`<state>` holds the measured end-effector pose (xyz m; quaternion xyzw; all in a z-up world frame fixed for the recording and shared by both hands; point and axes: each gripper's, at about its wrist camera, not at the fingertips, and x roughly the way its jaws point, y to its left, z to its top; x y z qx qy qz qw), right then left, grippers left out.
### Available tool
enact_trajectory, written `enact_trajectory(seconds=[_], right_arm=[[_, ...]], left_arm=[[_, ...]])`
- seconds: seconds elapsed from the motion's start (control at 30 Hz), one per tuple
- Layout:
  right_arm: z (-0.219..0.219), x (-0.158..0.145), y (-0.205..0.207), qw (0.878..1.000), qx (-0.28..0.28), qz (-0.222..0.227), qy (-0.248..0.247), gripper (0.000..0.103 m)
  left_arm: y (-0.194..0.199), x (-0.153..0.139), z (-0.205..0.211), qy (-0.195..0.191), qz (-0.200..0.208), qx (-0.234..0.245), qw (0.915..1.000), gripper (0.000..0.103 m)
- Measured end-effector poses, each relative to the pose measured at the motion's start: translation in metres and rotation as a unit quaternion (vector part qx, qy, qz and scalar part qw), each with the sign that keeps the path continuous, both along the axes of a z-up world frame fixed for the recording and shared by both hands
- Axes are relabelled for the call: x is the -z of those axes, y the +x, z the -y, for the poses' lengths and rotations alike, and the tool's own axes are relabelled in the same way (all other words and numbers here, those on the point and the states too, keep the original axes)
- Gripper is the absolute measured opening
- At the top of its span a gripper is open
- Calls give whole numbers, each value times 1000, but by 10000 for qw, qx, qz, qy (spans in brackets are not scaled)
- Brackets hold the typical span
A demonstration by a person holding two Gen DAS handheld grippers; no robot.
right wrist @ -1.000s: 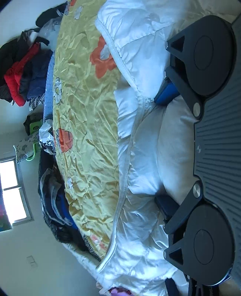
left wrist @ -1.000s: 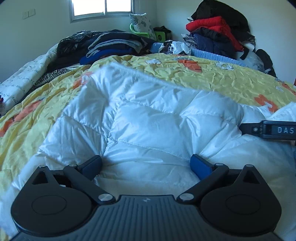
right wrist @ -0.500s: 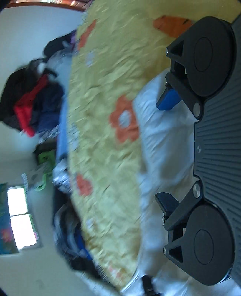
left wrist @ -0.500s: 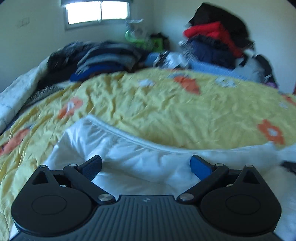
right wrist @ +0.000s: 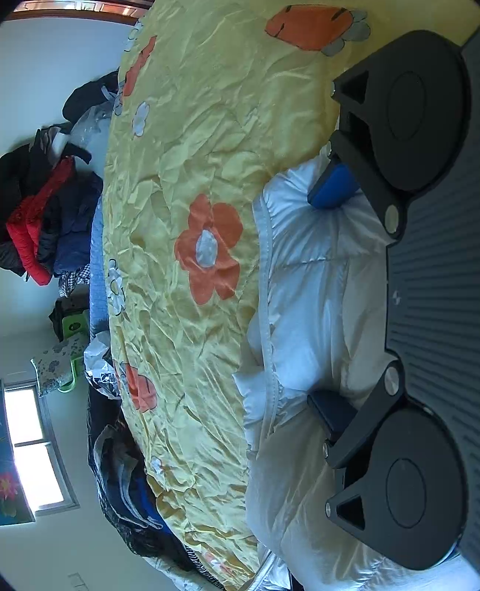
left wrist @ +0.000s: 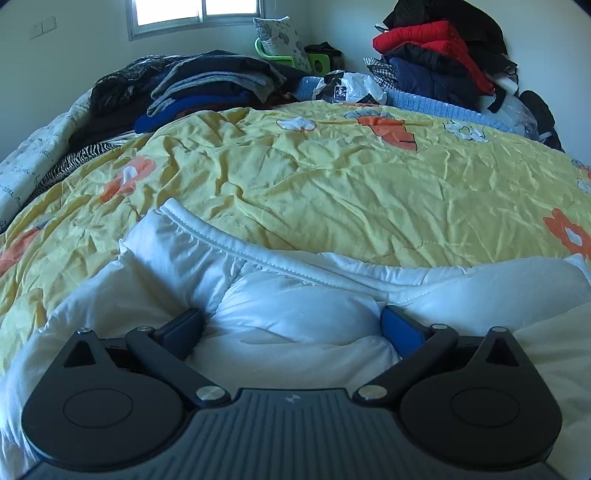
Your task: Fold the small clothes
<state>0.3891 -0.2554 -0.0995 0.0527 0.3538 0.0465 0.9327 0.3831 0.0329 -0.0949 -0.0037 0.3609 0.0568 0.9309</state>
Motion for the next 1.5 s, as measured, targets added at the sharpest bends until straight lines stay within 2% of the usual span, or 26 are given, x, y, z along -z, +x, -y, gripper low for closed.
enact_trajectory(seconds=[0.3, 0.33, 0.37, 0.43, 0.53, 0.63, 0.73, 0.8, 0.9, 1.03, 1.1, 1.2, 1.27, 1.33, 1.4, 1.43, 1.5], right_arm=[[3, -3, -3, 10000, 35, 33, 11, 101], [6, -8, -7, 9999, 137, 81, 41, 98], [12, -16, -18, 9990, 323, 216, 197, 91], [23, -32, -45, 9952, 539, 473, 662, 93], [25, -48, -85, 9924, 315, 677, 981, 101], [10, -52, -120, 9957, -21, 745, 553, 100], [1, -53, -149, 9960, -286, 842, 119, 101], [-1, -54, -161, 9955, -421, 843, 42, 101], [-6, -55, -169, 9955, -462, 827, -89, 101], [-15, -52, -161, 9958, -546, 732, -43, 101], [-16, -47, -154, 9966, -543, 621, 32, 101], [-10, -28, -142, 9988, -415, 250, 59, 102], [-4, -24, -144, 9986, -363, 301, 254, 101], [-5, -26, -148, 9987, -298, 345, 208, 101], [-9, -31, -156, 9982, -361, 442, 203, 101], [-11, -34, -159, 9974, -439, 503, 254, 101], [-14, -40, -165, 9963, -532, 591, 341, 102]], left_arm=[[0, 2, -2, -61, 31, 13, 10000, 103], [0, 3, -2, -58, 35, 19, 10000, 103], [1, 3, -2, -58, 39, 21, 10000, 103], [0, 3, -2, -53, 44, 19, 10000, 103], [-1, 2, -1, -21, 62, 3, 10000, 103], [-5, -5, -3, -59, 66, -41, 10000, 103], [-30, -28, -14, -175, 191, -191, 9995, 103], [-54, -42, -23, -315, 362, -204, 9986, 103], [-94, -53, -40, -331, 594, -436, 9967, 103], [-136, -48, -64, -373, 534, -1000, 9929, 103], [-159, -44, -78, -552, 554, -1396, 9871, 103], [-190, -31, -99, -1063, 400, -2048, 9722, 103], [-198, -20, -111, -1528, 115, -2255, 9621, 103], [-204, -10, -121, -2060, 50, -2386, 9490, 103], [-205, -8, -125, -2223, 139, -2464, 9432, 103], [-205, -8, -129, -2385, 197, -2520, 9377, 103], [-211, -6, -142, -2913, 353, -2735, 9160, 103]])
